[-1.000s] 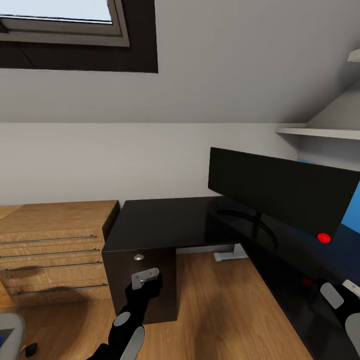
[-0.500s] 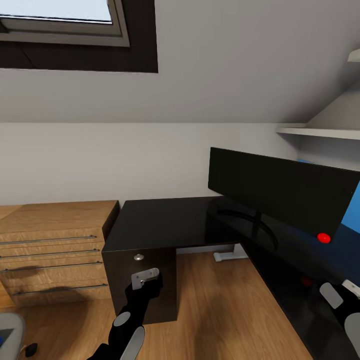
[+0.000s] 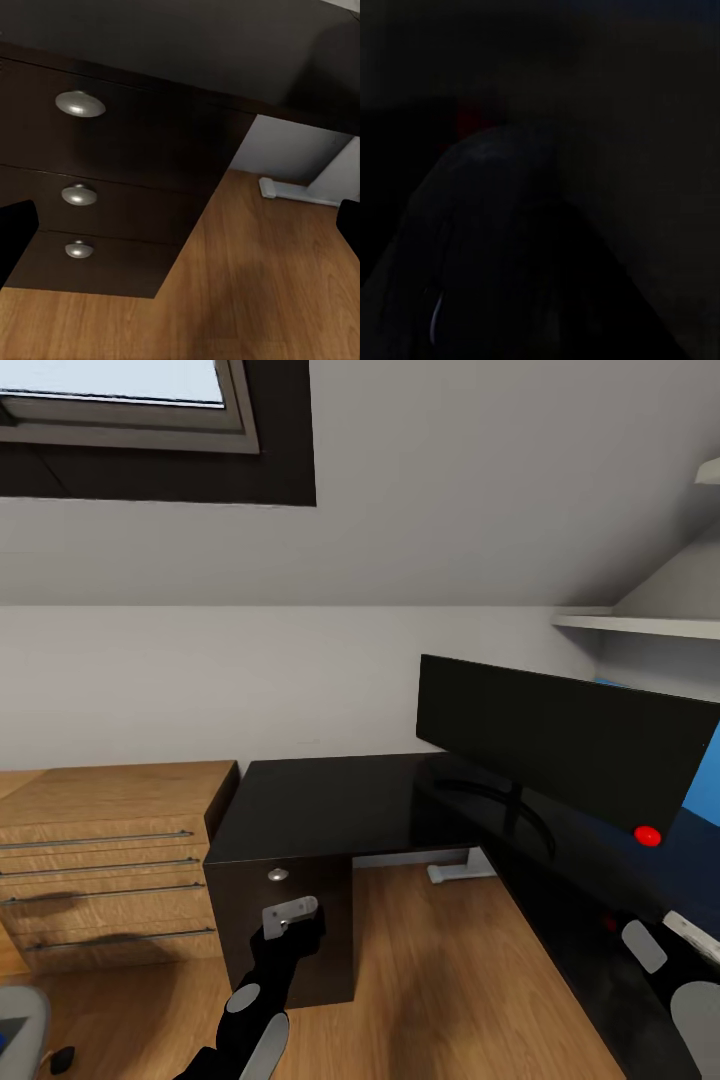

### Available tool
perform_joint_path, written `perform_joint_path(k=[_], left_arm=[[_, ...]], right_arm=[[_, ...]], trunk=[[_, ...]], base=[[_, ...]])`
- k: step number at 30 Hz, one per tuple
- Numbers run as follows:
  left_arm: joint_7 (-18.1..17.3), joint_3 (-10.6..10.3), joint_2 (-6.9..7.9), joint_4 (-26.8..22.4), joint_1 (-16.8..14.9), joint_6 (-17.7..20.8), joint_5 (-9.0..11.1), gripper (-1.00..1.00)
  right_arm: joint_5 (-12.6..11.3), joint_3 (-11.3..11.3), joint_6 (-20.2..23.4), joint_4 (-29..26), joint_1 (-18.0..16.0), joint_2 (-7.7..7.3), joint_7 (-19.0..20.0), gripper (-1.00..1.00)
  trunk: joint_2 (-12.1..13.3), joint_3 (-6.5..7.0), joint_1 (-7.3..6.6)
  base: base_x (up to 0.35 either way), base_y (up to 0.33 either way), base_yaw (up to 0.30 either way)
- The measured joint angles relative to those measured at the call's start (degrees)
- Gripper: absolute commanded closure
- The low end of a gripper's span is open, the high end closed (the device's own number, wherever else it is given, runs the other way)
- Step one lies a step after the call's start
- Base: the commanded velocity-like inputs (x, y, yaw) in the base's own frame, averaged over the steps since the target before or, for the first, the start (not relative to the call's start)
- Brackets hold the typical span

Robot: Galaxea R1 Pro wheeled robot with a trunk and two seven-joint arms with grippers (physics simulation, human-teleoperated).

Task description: In the bedroom, organize the workspace by keeping the computer under the desk, ensuring the monitor is on the desk, placing the keyboard on the desk next to the monitor, placing the mouse on the desk next to the keyboard, moving the folder from the swivel chair onto the desk next to the mouse, stacking the notebook on top of the folder with the pen on top of the notebook, and positioning the swivel chair next to the desk.

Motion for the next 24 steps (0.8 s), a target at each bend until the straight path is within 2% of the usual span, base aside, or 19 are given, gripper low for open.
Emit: perform_joint_path(k=[1,2,5,14,21,24], left_arm=[[0.0,0.0,0.00,0.0,0.0,0.0,-0.1,-1.00],[0.0,0.0,0.00,0.0,0.0,0.0,-0.1,-1.00],[0.0,0.0,0.00,0.0,0.0,0.0,-0.1,-1.00],[0.0,0.0,0.00,0.0,0.0,0.1,-0.1,-1.00],[0.0,0.0,0.12,0.0,0.0,0.2,-0.1,-1.00],[0.0,0.0,0.29,0.0,0.0,0.2,-0.2,-1.00]], right_arm=[[0.4,4.8,-0.3,-1.2,0.1,2.76,0.3,1.00],[1.0,5.1,-0.4,-2.0,0.1,5.47,0.5,1.00],[0.2,5.9,-0.3,-2.3,0.1,6.61,0.4,1.00],[0.2,7.9,-0.2,-3.3,0.1,9.54,0.4,1.00],[0.3,8.7,0.2,-6.5,0.3,12.39,0.3,1.00],[0.4,11.4,0.1,-7.2,0.4,13.67,0.3,1.00]], trunk=[[0.4,0.17,-0.21],[0.8,0.36,-0.43],[2.0,0.89,-1.09],[5.6,2.50,-3.06],[5.6,2.51,-3.07],[5.6,2.51,-3.07]], base=[[0.000,0.000,0.000],[0.000,0.000,0.000],[0.000,0.000,0.000],[0.000,0.000,0.000],[0.000,0.000,0.046],[0.000,0.000,0.228]])
